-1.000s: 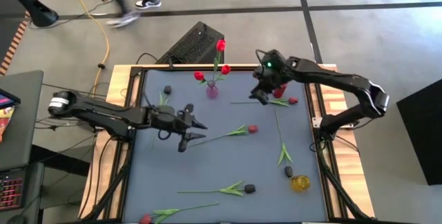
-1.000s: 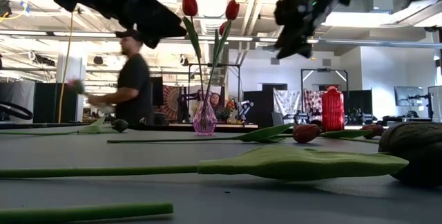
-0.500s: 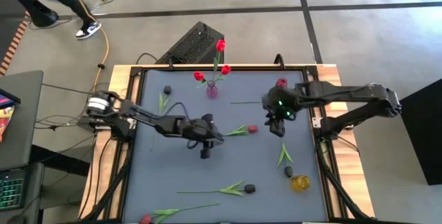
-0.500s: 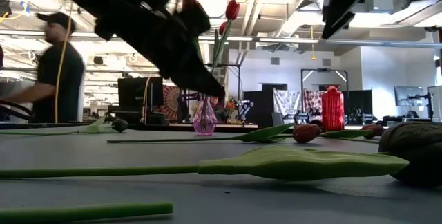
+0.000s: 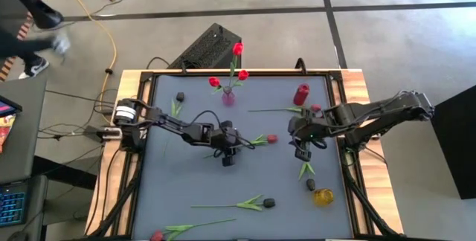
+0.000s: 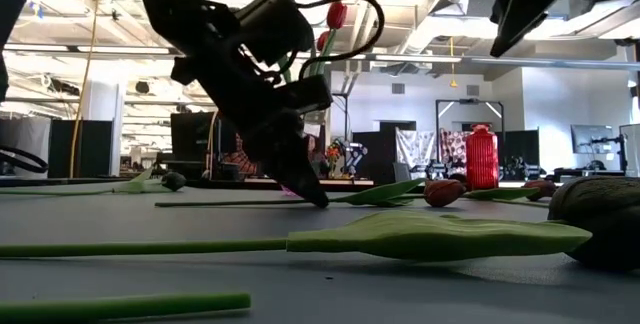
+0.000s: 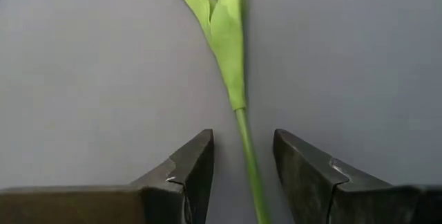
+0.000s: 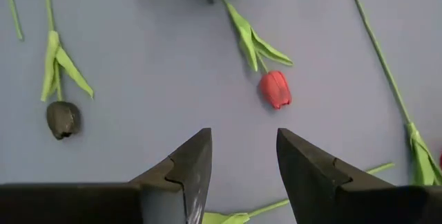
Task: Sort flowers into vase by color
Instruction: Put the middle red flower into the red vase
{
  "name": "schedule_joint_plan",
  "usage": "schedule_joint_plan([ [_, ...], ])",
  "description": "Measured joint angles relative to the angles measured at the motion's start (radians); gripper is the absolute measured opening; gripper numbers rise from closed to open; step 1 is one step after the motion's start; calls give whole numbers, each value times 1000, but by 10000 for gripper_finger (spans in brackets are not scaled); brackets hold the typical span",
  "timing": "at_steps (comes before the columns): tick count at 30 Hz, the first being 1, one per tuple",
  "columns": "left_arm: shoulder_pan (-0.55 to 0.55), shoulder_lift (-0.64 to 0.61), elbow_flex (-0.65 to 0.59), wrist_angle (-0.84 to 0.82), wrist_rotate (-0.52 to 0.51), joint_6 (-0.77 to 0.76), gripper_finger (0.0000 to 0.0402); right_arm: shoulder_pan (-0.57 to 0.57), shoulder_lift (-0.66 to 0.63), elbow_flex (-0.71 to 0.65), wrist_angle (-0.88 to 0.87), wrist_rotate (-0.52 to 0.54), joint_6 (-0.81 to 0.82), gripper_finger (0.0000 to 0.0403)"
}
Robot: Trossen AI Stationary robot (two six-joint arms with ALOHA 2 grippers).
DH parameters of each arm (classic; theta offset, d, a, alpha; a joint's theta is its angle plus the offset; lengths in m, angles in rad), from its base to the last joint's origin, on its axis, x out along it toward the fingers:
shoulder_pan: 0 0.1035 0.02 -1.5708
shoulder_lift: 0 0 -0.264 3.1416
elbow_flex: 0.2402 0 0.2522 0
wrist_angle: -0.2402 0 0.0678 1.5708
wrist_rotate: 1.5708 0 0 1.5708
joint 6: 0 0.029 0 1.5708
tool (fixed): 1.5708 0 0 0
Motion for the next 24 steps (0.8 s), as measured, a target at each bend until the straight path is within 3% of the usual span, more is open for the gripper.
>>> schedule_joint_plan([
  [6, -2, 13, 2, -8, -16, -3, 119, -4, 0, -30, 28, 49, 2, 182],
  [13, 2, 9, 0, -3, -30, -3, 10, -4, 0, -44, 42, 57, 2, 176],
  [24, 2, -82, -5, -17, -52, 3, 1, 11, -71, -44, 35, 112, -17, 175],
])
